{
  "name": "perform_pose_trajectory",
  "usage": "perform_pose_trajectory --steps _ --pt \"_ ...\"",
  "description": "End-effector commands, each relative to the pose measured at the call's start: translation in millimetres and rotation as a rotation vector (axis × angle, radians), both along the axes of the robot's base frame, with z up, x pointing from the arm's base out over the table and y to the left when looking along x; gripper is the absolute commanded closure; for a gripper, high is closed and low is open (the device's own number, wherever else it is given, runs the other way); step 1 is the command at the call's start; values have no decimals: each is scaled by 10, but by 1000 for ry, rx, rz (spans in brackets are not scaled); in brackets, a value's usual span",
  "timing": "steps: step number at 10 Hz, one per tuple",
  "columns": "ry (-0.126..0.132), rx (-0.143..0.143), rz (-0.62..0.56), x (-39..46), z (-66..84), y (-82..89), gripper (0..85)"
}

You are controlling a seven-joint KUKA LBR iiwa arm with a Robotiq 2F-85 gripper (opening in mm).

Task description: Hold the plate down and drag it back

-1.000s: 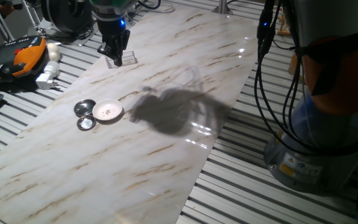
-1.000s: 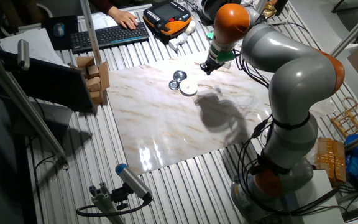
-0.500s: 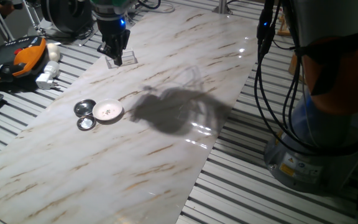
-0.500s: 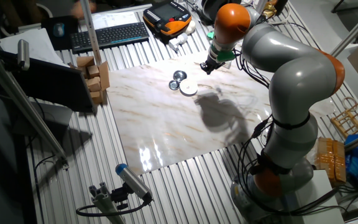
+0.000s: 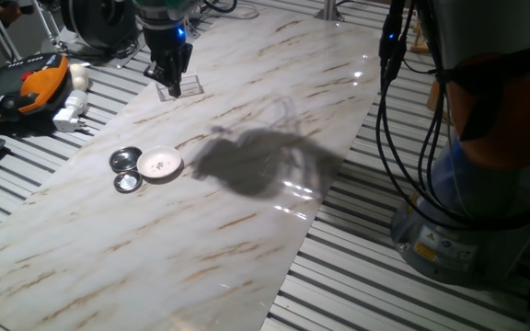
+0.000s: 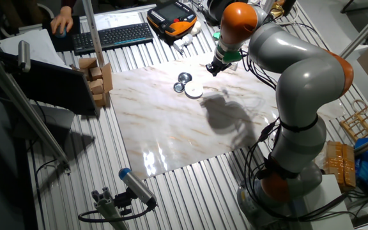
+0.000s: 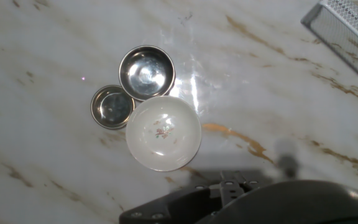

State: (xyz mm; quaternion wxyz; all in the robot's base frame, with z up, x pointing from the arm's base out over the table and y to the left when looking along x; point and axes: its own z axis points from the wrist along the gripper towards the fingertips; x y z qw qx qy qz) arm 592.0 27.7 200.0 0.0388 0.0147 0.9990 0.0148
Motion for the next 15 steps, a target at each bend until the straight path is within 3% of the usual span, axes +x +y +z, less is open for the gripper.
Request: perform_pose_trajectory --steps 1,15 --pt "4 4 0 -2 -3 0 850" --pt "-10 -4 -1 -36 -54 16 850"
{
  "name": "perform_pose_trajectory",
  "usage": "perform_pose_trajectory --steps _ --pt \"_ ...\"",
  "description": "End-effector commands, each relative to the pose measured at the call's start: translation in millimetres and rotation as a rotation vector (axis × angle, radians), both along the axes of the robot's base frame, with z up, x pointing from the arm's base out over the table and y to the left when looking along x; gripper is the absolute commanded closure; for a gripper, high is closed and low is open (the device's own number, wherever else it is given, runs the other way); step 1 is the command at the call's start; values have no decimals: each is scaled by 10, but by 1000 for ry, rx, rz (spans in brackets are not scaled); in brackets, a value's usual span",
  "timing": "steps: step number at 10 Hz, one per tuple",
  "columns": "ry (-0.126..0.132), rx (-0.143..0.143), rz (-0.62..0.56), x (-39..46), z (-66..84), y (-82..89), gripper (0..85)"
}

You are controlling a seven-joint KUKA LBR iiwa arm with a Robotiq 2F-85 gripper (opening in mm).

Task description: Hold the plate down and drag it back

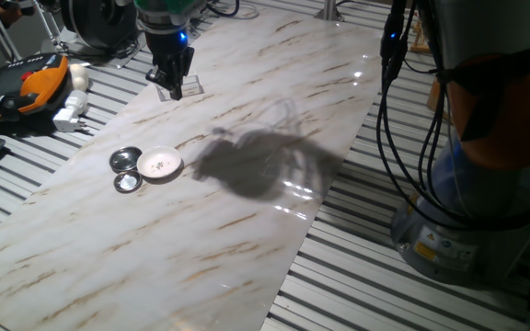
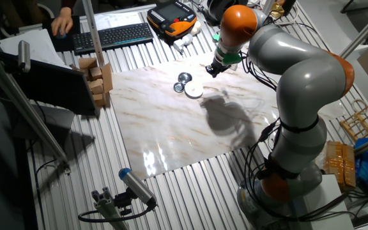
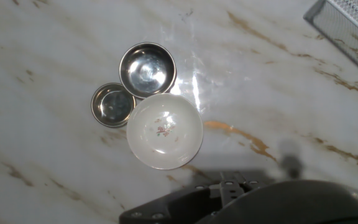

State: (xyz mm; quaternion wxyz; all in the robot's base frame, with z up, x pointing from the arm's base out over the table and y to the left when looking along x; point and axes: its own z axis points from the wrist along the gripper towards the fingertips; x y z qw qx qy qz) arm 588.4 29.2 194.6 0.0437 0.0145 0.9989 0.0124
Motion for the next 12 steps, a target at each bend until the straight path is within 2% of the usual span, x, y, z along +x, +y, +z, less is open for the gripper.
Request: perform_pose_trajectory --steps 1,12 --pt "0 -2 1 2 2 -2 850" --pt "-6 1 -1 22 -25 5 850"
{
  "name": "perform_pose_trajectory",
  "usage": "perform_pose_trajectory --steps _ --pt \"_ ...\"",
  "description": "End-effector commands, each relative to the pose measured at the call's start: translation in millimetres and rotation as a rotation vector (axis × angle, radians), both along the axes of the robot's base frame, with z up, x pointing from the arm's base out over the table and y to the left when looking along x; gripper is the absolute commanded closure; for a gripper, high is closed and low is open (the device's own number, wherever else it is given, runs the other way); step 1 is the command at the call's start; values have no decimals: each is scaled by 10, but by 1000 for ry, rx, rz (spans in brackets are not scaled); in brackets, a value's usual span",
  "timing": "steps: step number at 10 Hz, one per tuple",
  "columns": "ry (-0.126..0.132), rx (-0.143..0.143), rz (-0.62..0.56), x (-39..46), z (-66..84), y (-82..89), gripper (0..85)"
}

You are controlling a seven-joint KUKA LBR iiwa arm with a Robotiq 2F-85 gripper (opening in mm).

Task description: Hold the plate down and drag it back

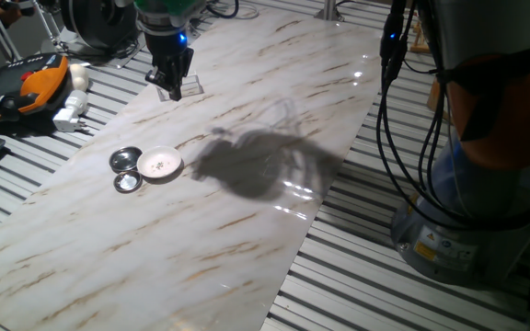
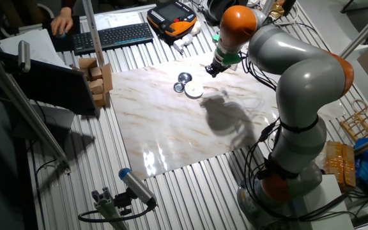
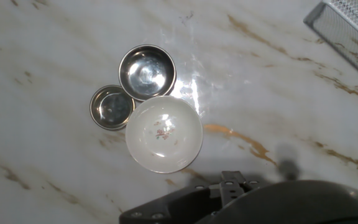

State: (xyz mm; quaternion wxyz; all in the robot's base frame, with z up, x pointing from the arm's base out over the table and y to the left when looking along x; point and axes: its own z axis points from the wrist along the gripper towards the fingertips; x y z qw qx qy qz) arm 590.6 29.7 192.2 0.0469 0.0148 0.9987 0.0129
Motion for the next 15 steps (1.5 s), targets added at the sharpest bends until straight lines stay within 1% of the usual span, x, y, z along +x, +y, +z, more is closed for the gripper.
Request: perform_pose_trajectory --steps 1,3,5,7,12,15 --pt "-3 -1 0 1 -7 2 850" --pt "-6 -1 -2 5 -14 4 850" --pt "-12 -10 0 7 -15 -2 850" --pt "-10 -3 -2 2 -16 5 850" --pt "-10 -3 -10 5 -25 10 850" --pt "-4 -2 -9 2 -24 7 850"
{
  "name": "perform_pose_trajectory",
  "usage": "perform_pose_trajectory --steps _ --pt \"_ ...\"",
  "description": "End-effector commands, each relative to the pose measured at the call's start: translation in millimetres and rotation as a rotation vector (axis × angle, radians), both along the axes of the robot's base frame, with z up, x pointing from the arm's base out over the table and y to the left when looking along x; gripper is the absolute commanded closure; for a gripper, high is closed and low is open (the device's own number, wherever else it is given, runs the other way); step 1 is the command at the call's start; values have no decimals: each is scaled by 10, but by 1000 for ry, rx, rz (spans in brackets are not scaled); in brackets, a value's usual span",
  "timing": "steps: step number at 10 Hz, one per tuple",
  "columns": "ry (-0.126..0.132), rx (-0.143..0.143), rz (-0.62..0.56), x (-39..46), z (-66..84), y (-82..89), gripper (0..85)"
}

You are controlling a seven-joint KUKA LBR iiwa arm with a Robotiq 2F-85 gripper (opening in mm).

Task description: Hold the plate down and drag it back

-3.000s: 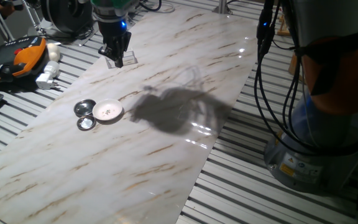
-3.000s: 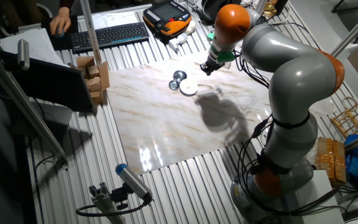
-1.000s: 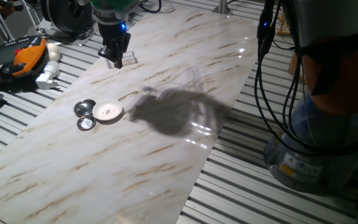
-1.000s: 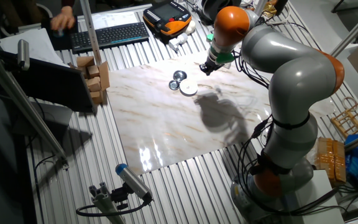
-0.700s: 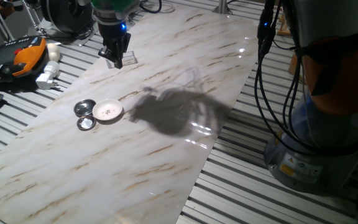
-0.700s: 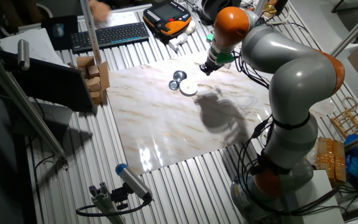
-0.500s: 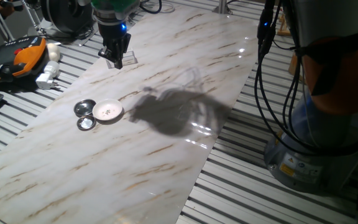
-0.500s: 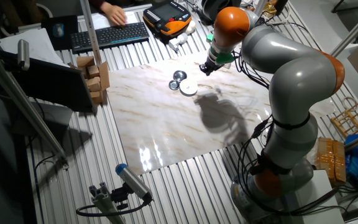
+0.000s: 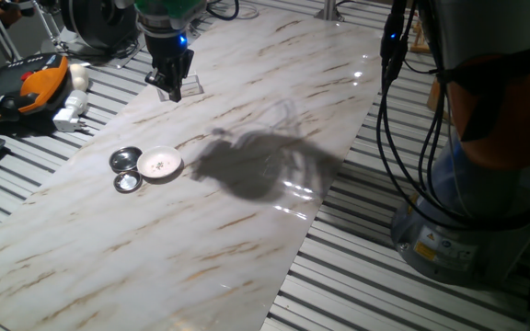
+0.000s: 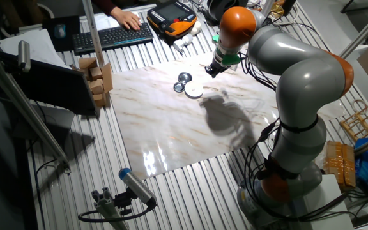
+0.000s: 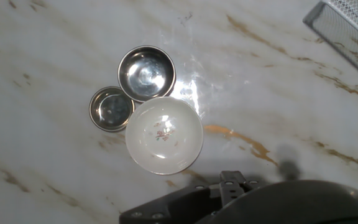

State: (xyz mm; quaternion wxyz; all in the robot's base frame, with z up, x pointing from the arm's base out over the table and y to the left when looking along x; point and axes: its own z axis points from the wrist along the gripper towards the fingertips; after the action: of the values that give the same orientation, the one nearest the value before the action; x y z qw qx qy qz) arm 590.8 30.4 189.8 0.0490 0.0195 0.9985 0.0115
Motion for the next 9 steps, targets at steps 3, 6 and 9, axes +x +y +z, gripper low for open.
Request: perform_pose_trajectory --steps 3,6,9 --pt "-3 -7 0 8 3 -7 850" --pt "-2 -4 2 5 1 -4 850" --pt "-2 -6 6 7 -1 -5 850"
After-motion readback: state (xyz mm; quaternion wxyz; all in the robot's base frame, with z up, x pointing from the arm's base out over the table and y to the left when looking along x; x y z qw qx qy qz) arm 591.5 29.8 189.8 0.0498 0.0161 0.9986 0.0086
